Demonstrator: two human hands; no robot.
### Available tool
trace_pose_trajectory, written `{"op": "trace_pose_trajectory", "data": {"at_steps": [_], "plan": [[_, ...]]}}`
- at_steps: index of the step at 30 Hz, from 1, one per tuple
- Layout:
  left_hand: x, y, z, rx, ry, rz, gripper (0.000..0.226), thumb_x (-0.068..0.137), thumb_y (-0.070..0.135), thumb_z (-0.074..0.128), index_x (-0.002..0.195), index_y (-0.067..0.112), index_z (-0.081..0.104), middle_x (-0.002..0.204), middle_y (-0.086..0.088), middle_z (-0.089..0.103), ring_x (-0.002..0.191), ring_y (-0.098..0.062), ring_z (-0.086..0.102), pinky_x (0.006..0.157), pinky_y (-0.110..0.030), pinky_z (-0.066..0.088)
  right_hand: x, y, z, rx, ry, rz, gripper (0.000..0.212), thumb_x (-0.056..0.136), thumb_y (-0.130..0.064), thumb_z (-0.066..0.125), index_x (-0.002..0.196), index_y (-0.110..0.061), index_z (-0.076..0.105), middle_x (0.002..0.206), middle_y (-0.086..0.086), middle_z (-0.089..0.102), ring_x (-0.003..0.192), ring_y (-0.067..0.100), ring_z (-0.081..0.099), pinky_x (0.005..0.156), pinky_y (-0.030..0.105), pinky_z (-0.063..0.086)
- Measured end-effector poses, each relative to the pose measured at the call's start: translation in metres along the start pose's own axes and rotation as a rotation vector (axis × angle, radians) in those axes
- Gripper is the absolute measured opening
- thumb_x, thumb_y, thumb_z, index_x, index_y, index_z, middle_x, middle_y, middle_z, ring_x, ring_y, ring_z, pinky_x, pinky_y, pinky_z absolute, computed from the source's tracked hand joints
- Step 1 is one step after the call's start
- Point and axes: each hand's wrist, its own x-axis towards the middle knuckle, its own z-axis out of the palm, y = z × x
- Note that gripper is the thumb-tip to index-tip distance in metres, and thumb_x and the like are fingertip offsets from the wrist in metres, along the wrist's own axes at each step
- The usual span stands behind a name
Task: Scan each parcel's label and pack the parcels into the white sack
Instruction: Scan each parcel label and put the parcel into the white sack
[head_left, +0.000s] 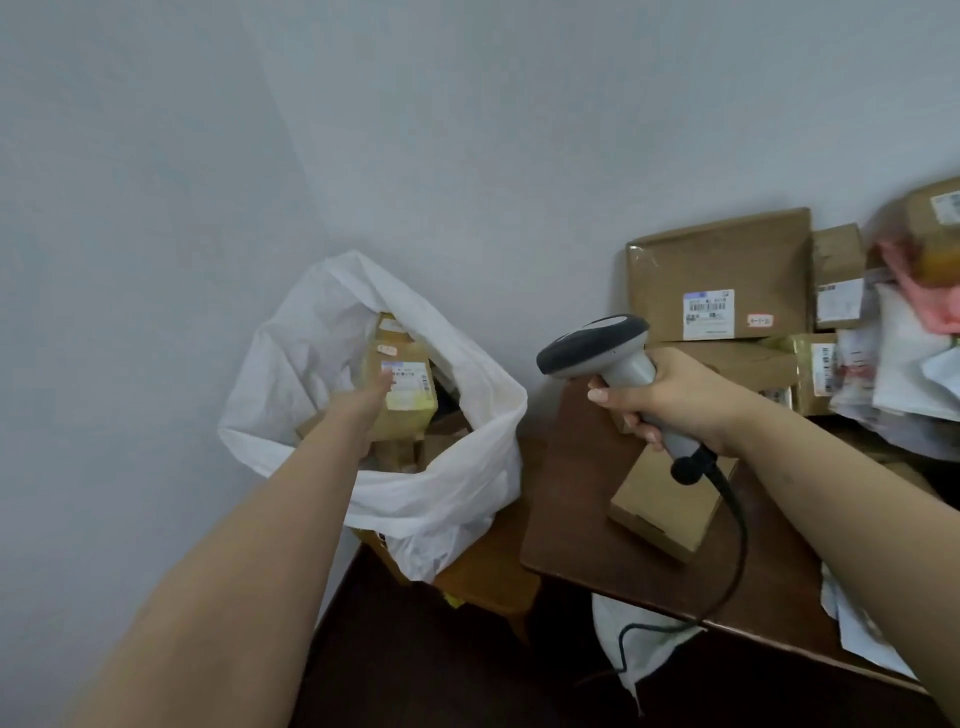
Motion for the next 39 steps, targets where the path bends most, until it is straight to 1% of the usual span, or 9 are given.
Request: {"op": "trace_pose_trajectory", "data": {"at_steps": [2, 6, 10, 15, 20, 26, 32, 35, 39], "plan": [[0.006, -0.001, 0.009, 0.074, 0.006, 0.016, 0.074, 0.088, 0.052, 0.063, 0.142, 0.008, 0.039, 0.139, -0.005, 0.048, 0.127, -0.034, 0.048, 0.103, -0.043, 0.043, 0.002, 0.002, 0.000, 0.004, 0.027, 0.010, 0.029, 0.090, -0.022, 0.070, 0.074, -0.002, 0.057, 0.049, 0.008, 0.052, 0.039, 0.018, 0.046, 0.048, 0.032, 0.048], [0.006, 0.013, 0.039, 0.069, -0.064, 0.071, 0.041, 0.091, 0.034, 0.064, 0.121, 0.009, 0.054, 0.120, -0.006, 0.061, 0.110, -0.029, 0.059, 0.099, -0.046, 0.048, -0.003, 0.004, -0.007, 0.060, 0.139, 0.039, 0.034, 0.093, -0.018, 0.067, 0.066, -0.007, 0.050, 0.041, 0.001, 0.048, 0.036, 0.014, 0.042, 0.045, 0.028, 0.044], [-0.012, 0.034, 0.094, 0.159, -0.185, 0.205, 0.033, 0.096, 0.026, 0.058, 0.123, 0.007, 0.057, 0.117, -0.006, 0.055, 0.113, -0.027, 0.054, 0.088, -0.040, 0.050, -0.020, 0.010, -0.028, 0.131, 0.283, 0.048, 0.030, 0.093, -0.016, 0.066, 0.070, -0.006, 0.051, 0.047, 0.005, 0.046, 0.037, 0.015, 0.040, 0.041, 0.026, 0.041], [-0.062, 0.050, 0.181, 0.260, -0.338, 0.453, 0.021, 0.096, 0.019, 0.058, 0.110, 0.005, 0.065, 0.081, 0.000, 0.054, 0.076, -0.016, 0.054, 0.068, -0.031, 0.048, -0.058, 0.021, -0.077, 0.200, 0.450, 0.067, 0.024, 0.092, -0.017, 0.067, 0.078, -0.003, 0.053, 0.051, 0.008, 0.047, 0.039, 0.018, 0.041, 0.042, 0.028, 0.041], [-0.120, 0.058, 0.271, 0.315, -0.487, 0.591, 0.014, 0.093, 0.021, 0.062, 0.104, 0.013, 0.067, 0.088, 0.004, 0.058, 0.093, -0.017, 0.057, 0.086, -0.035, 0.050, -0.104, 0.030, -0.135, 0.325, 0.631, 0.113, 0.021, 0.092, -0.014, 0.066, 0.080, -0.003, 0.052, 0.057, 0.010, 0.047, 0.040, 0.017, 0.040, 0.038, 0.026, 0.039], [-0.187, 0.074, 0.376, 0.365, -0.648, 0.682, 0.017, 0.092, 0.024, 0.063, 0.108, 0.017, 0.066, 0.103, 0.003, 0.061, 0.101, -0.017, 0.058, 0.089, -0.036, 0.053, -0.143, 0.041, -0.226, 0.499, 0.814, 0.173, 0.018, 0.093, -0.012, 0.066, 0.086, -0.004, 0.051, 0.057, 0.008, 0.045, 0.037, 0.014, 0.040, 0.038, 0.022, 0.037], [-0.234, 0.098, 0.468, 0.420, -0.743, 0.746, 0.029, 0.092, 0.023, 0.064, 0.118, 0.013, 0.061, 0.112, 0.000, 0.058, 0.107, -0.017, 0.056, 0.096, -0.039, 0.051, -0.140, 0.053, -0.319, 0.658, 0.834, 0.223, 0.014, 0.097, -0.005, 0.056, 0.083, -0.004, 0.053, 0.063, 0.008, 0.046, 0.031, 0.010, 0.038, 0.035, 0.015, 0.037], [-0.233, 0.112, 0.504, 0.457, -0.701, 0.735, 0.027, 0.089, 0.035, 0.066, 0.112, 0.023, 0.059, 0.107, 0.003, 0.061, 0.106, -0.018, 0.060, 0.096, -0.041, 0.052, -0.119, 0.056, -0.362, 0.687, 0.820, 0.245, 0.006, 0.097, -0.005, 0.054, 0.102, -0.002, 0.055, 0.072, 0.015, 0.056, 0.029, 0.010, 0.041, 0.036, 0.016, 0.040], [-0.218, 0.125, 0.545, 0.540, -0.642, 0.657, 0.038, 0.086, 0.047, 0.061, 0.116, 0.026, 0.051, 0.110, 0.000, 0.059, 0.106, -0.022, 0.060, 0.096, -0.042, 0.052, -0.079, 0.068, -0.410, 0.658, 0.922, 0.275, 0.032, 0.093, -0.003, 0.060, 0.123, 0.000, 0.052, 0.088, 0.017, 0.057, 0.041, 0.016, 0.050, 0.037, 0.022, 0.045]]}}
